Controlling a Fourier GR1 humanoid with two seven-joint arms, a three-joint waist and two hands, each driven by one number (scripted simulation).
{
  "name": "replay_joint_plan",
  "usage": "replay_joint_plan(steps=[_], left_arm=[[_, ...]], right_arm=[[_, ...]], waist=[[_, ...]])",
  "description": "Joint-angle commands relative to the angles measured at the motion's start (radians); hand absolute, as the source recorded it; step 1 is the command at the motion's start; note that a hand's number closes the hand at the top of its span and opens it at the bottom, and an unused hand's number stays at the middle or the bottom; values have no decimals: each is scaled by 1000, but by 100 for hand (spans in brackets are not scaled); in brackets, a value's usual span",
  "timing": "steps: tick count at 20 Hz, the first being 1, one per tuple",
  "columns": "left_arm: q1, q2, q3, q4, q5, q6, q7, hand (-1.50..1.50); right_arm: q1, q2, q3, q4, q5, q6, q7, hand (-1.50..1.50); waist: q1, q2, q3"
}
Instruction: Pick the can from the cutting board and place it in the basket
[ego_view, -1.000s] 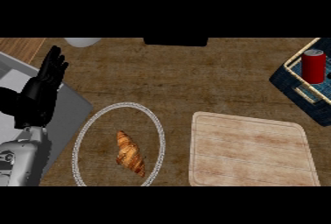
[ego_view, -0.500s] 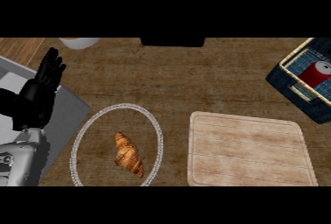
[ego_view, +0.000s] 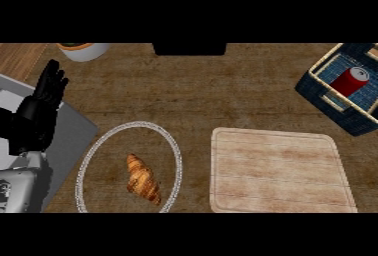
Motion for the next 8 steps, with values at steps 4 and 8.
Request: replay_joint_plan(steps=[4, 8], left_arm=[[47, -13, 27, 103, 13, -7, 4, 0], [81, -10, 21, 52, 9, -16, 11, 0]], right_arm=[[148, -50, -106, -58, -130, 82, -136, -150], [200, -89, -141, -100, -188, 183, -190, -150]], waist=[[-37, 4, -16], [-29, 2, -16]])
